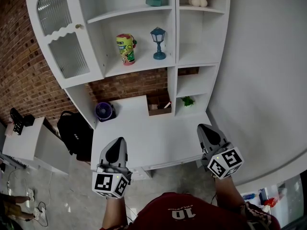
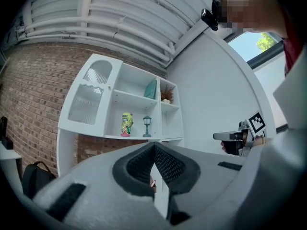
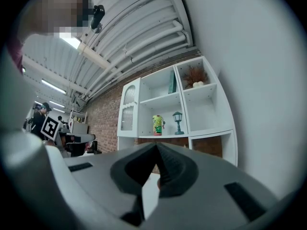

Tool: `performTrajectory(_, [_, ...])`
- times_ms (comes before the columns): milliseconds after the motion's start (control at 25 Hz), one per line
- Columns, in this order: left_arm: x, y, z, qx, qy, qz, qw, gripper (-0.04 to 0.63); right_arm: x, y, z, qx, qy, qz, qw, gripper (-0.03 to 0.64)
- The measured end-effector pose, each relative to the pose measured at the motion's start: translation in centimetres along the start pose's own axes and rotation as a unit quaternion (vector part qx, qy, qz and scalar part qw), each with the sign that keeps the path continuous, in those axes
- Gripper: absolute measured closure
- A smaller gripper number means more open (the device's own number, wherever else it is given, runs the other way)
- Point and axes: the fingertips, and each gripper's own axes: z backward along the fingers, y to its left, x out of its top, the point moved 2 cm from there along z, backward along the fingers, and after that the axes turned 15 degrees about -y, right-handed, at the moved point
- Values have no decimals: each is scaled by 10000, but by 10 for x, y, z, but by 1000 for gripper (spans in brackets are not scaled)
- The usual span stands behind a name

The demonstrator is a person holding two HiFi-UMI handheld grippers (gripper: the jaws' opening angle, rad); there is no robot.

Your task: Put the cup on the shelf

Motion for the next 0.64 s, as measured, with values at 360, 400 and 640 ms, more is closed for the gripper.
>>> performTrajectory(360, [2, -5, -1, -153, -72, 122, 9998, 597, 1, -2, 5, -126, -4, -20, 9999, 615])
performTrajectory(400, [4, -8, -2, -177, -88, 128, 9997, 597, 2, -3, 6, -145, -7, -14, 9999, 615])
performTrajectory(640, [6, -8, -2, -227, -121, 138, 9996, 597, 2, -6, 8, -230, -22, -13, 9997, 615])
